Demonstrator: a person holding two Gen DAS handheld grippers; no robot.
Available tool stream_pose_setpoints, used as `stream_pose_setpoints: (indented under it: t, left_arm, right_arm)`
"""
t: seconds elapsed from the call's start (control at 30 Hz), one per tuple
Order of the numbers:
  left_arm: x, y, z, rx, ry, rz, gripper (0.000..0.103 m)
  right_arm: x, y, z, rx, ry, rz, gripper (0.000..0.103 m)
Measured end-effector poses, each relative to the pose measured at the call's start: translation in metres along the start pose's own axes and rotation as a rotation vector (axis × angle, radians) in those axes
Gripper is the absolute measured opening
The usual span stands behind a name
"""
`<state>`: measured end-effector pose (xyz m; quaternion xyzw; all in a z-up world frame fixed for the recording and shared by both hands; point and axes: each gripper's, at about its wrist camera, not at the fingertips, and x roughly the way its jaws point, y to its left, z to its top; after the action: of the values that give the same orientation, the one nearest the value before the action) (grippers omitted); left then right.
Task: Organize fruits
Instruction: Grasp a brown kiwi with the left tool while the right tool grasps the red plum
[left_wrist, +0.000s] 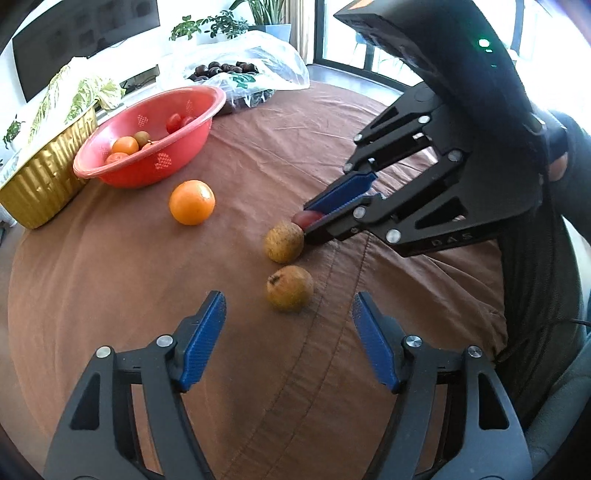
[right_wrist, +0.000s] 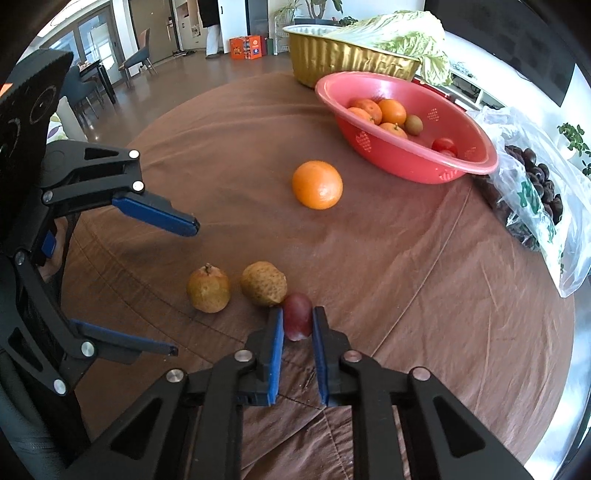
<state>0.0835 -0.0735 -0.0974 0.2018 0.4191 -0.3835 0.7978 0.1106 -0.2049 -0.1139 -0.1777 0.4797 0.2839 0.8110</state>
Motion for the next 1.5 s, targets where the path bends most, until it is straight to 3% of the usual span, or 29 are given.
stream_pose_setpoints:
  t: [0.13, 0.2, 0.5, 1.5]
  left_arm:
    - [0.006, 0.001, 0.003, 0.005, 0.010, -0.008, 0.066]
    - [0.010, -0.001, 0.003, 0.013, 0.021, -0.020, 0.049]
    - [0.012, 0.002, 0.003, 0.015, 0.023, -0.033, 0.028]
    - [0.002, 0.007, 0.007, -0.016, -0.021, -0.045, 0.026]
  right_arm:
    - [-0.002, 0.001, 0.000, 0.002, -0.006, 0.002, 0.017]
    - [-0.003, -0.001, -0.001, 0.004, -0.009, 0.002, 0.017]
    - [-0.005, -0.004, -0.002, 0.015, -0.010, -0.005, 0.017]
    - [-0.008, -0.006, -0.004, 0.032, -0.023, -0.010, 0.017]
